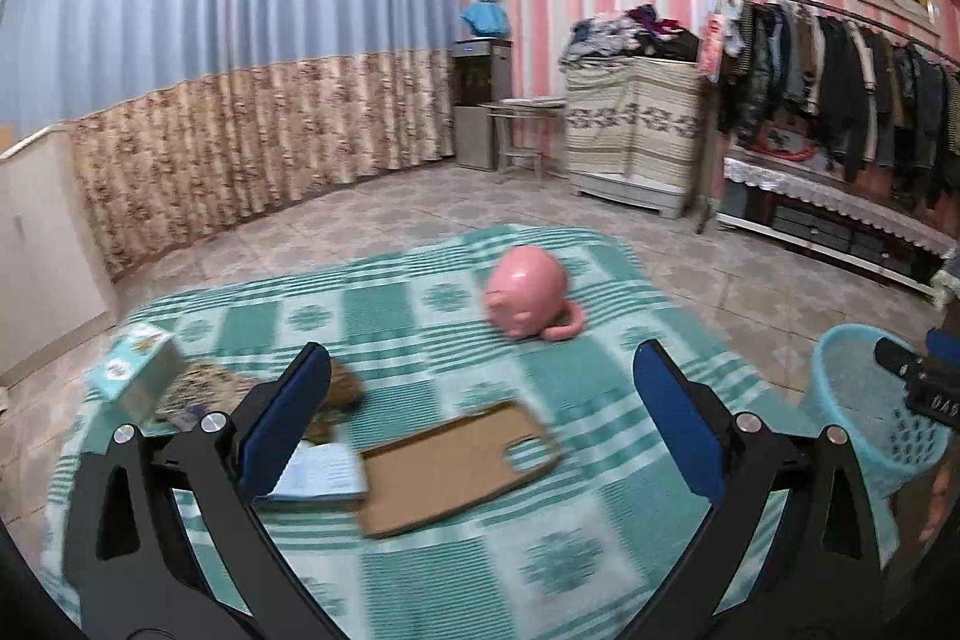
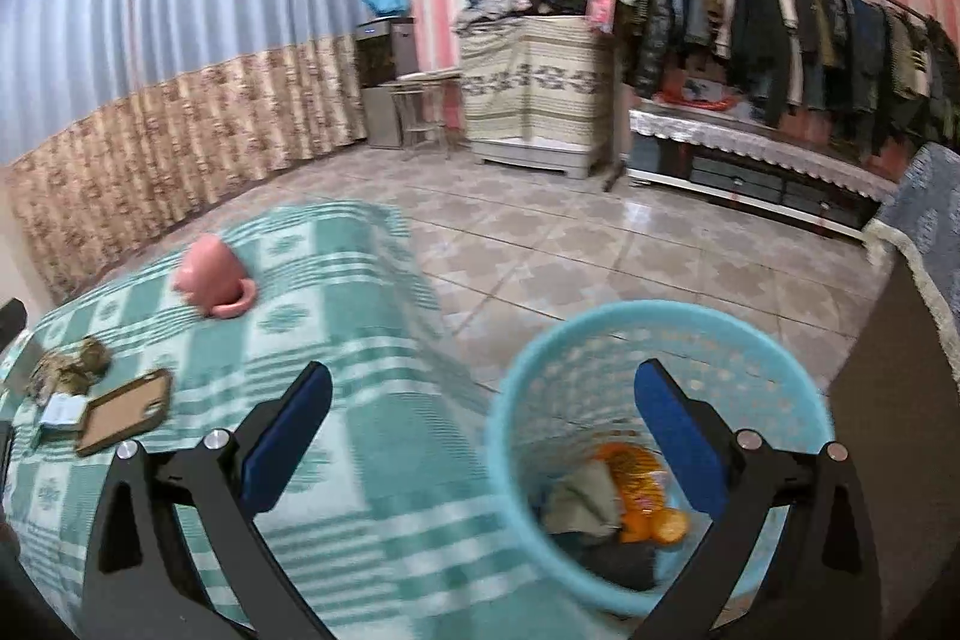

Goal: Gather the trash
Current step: 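Move the left gripper to the bed and grasp the blue paper booklet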

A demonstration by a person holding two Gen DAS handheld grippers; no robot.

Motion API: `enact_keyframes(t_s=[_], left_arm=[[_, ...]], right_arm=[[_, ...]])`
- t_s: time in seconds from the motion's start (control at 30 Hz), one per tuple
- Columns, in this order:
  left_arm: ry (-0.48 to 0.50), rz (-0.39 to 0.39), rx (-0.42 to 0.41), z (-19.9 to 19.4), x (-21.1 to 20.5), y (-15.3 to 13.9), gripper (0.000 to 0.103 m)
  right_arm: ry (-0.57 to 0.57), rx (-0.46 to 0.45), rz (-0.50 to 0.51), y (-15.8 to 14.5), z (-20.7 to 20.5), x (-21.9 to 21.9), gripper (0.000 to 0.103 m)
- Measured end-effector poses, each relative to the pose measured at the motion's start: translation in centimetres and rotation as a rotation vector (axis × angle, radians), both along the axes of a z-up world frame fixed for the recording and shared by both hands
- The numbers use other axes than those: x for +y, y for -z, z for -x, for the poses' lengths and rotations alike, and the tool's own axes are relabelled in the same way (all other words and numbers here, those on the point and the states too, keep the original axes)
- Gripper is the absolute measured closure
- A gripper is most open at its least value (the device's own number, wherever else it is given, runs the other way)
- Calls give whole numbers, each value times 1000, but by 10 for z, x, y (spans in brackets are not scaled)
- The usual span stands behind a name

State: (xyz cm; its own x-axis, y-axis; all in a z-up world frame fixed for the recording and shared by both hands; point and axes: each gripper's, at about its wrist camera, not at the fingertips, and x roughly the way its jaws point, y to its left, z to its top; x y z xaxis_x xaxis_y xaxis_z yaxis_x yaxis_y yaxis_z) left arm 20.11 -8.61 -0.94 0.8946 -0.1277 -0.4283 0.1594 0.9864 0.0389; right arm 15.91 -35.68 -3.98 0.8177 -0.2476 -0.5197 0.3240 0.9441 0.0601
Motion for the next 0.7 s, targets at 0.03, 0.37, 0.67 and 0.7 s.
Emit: enact_keyframes(t_s=[0.03, 0.37, 0.67, 0.7], left_arm=[[-20, -5, 1, 1, 11, 2, 5], [-174, -9, 68, 2, 100, 34, 5], [-273, 19, 160, -1, 167, 72, 5], [-277, 16, 170, -2, 171, 76, 6]], right_arm=[[-15, -1, 4, -1, -3, 8, 4], [-167, 17, 38, 12, -27, 86, 4], [-279, 83, 75, 42, -51, 138, 4], [-286, 88, 75, 43, -54, 140, 4]])
